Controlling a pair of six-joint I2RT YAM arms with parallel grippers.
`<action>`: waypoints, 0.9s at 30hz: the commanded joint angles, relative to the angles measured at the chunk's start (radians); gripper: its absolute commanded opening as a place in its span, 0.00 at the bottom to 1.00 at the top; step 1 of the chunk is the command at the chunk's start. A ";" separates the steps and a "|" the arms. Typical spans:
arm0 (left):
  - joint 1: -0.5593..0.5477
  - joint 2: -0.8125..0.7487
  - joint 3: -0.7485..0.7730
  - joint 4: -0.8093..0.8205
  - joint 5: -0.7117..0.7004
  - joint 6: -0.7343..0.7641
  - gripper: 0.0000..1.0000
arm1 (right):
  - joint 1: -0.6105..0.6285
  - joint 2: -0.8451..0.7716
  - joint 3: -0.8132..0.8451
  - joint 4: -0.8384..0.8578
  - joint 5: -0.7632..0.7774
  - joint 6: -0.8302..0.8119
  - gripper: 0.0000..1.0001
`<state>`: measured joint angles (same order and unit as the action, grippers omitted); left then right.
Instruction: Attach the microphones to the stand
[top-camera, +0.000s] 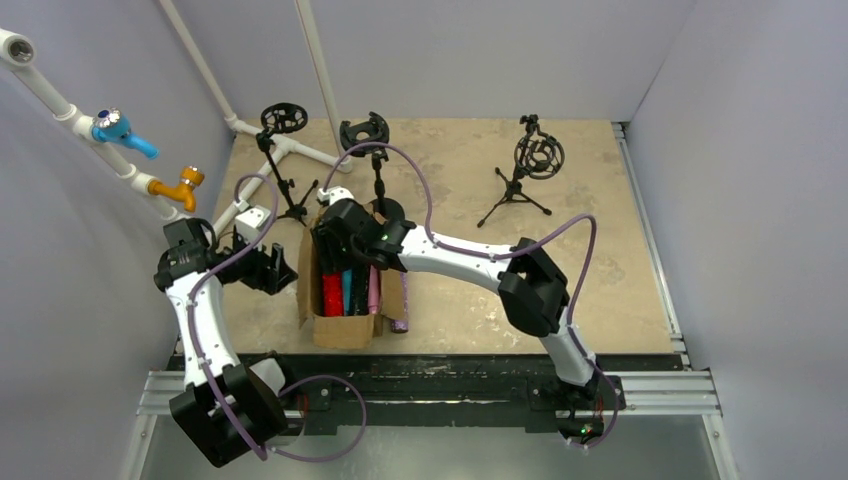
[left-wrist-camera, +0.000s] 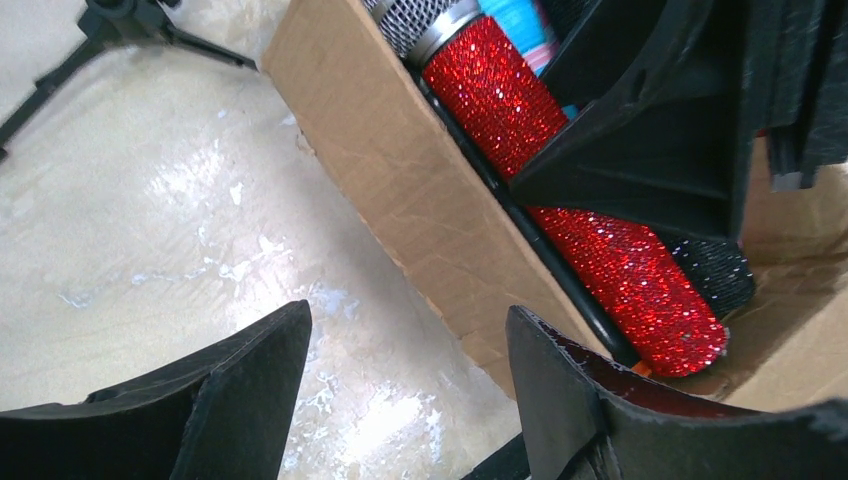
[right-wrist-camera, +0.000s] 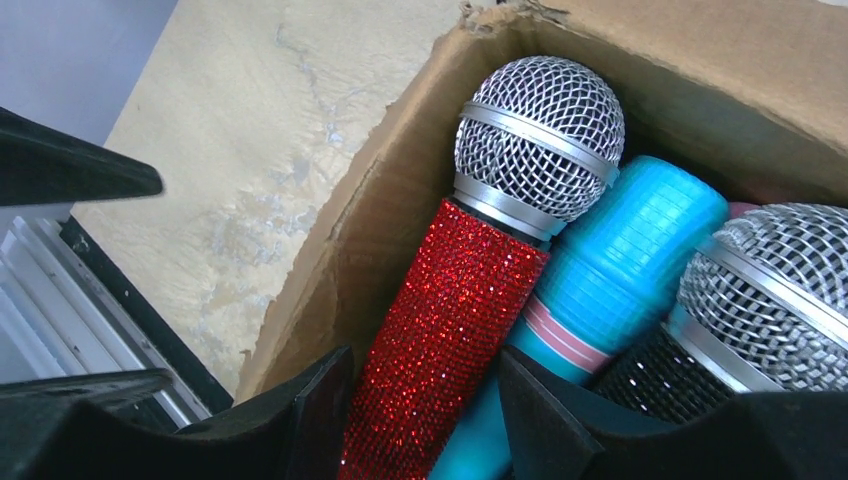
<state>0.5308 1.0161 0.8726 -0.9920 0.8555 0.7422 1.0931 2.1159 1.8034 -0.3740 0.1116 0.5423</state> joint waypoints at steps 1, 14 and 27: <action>-0.030 0.001 -0.069 0.086 -0.053 0.047 0.70 | 0.016 0.050 0.046 -0.044 -0.019 0.014 0.58; -0.122 -0.049 -0.073 0.132 -0.115 0.014 0.70 | 0.020 -0.037 0.093 0.004 -0.108 0.077 0.29; -0.120 -0.031 0.021 0.072 -0.196 0.025 0.70 | -0.030 -0.284 0.047 0.011 -0.108 0.073 0.16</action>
<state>0.4118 0.9733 0.8394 -0.8959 0.6918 0.7456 1.0843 1.9591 1.8511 -0.4034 0.0261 0.6106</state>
